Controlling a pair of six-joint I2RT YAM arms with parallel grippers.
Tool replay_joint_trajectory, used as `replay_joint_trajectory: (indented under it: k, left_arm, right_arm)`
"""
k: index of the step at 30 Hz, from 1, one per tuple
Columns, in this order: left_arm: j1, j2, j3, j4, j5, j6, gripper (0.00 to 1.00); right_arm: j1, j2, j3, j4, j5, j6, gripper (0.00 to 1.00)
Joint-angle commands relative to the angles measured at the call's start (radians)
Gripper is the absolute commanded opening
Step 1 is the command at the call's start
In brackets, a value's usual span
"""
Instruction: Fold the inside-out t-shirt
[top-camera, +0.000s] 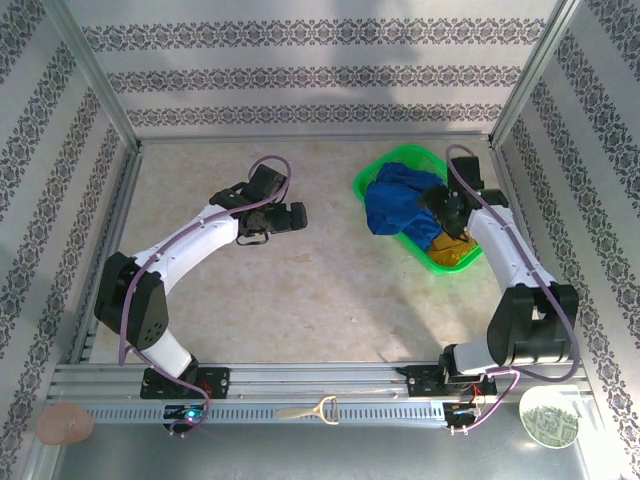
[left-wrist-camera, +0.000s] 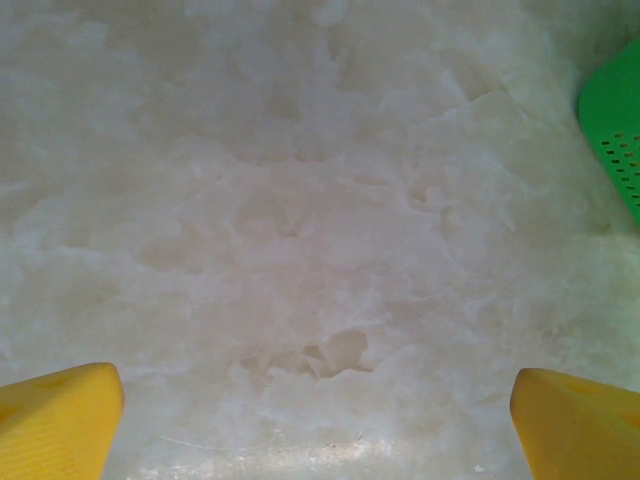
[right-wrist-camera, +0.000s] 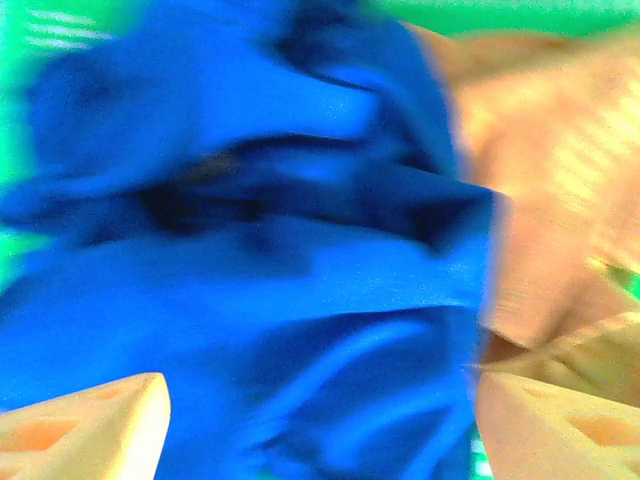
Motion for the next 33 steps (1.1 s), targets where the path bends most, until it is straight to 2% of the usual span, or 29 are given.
replay_joint_trajectory:
  k: [1, 8, 12, 15, 21, 25, 33]
  left_arm:
    - [0.023, -0.044, -0.015, 0.01, -0.005, 0.014, 0.99]
    - [0.049, -0.093, -0.058, 0.004, -0.021, -0.004, 0.99]
    - [0.056, -0.116, -0.059, -0.011, -0.032, -0.002, 0.99]
    - [0.06, -0.129, -0.061, -0.019, -0.039, -0.004, 0.99]
    - [0.069, -0.11, -0.038, -0.043, -0.039, 0.005, 0.99]
    - [0.072, -0.072, -0.007, -0.057, -0.026, -0.008, 0.99]
    - [0.071, -0.08, -0.028, -0.036, -0.021, -0.064, 0.99]
  right_arm:
    - [0.124, 0.039, 0.151, 0.01, -0.021, -0.084, 0.8]
    - [0.398, 0.44, 0.494, -0.046, -0.031, -0.1, 0.78]
    - [0.484, 0.629, 0.656, -0.128, 0.008, -0.11, 0.76]
    - [0.506, 0.678, 0.677, -0.17, 0.059, -0.126, 0.77]
    - [0.469, 0.604, 0.514, -0.139, 0.136, -0.152, 0.78]
    - [0.389, 0.553, 0.412, -0.075, 0.129, -0.153, 0.78]
    - [0.221, 0.628, 0.512, -0.065, 0.131, -0.153, 0.78]
